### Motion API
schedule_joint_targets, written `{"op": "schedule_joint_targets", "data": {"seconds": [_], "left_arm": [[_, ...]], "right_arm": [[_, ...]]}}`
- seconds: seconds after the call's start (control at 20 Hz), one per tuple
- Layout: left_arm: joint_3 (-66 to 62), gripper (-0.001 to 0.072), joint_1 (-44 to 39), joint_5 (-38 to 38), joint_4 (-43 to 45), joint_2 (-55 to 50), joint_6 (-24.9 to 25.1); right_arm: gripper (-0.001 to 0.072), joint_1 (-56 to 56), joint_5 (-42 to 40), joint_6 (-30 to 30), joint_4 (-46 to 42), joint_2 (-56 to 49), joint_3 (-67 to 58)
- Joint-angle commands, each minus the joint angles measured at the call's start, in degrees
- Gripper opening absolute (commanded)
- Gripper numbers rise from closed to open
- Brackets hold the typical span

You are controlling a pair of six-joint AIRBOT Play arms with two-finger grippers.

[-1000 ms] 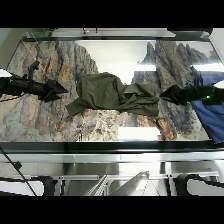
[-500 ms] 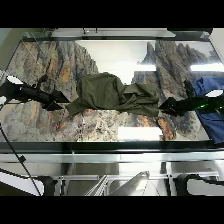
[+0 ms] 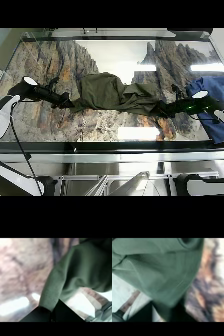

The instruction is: Fold the shirts.

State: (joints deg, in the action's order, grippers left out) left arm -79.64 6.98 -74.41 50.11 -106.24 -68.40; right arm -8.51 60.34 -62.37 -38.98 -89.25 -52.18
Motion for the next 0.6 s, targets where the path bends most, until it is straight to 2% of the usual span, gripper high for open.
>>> {"op": "schedule_joint_targets", "data": {"seconds": [0.0, 0.1, 0.25, 0.4, 0.55], "left_arm": [[-4.94, 0.0008, -1.79, -5.51, -0.74, -0.09, -0.26], [-7.93, 0.0008, -2.75, -9.14, -0.74, 0.79, -1.03], [-12.66, 0.0008, -3.74, -12.66, -0.76, 5.75, -1.38], [-19.26, 0.0008, -3.52, -15.47, -0.83, 14.6, -2.91], [-26.51, 0.0008, -2.45, -14.01, -5.57, 26.58, -4.0]], "right_arm": [[0.0011, 0.79, 0.17, 5.9, 9.09, -0.39, -0.04], [0.001, 0.76, 2.6, 9.55, 15.1, -0.37, -0.55], [0.0009, 0.57, 9.11, 10.14, 18.67, 2.56, -4.0], [0.0009, -1.77, 16.26, 10.03, 22.45, 11.65, -10.8], [0.0009, -7.43, 16.81, 9.9, 30.8, 25.83, -19.43]]}}
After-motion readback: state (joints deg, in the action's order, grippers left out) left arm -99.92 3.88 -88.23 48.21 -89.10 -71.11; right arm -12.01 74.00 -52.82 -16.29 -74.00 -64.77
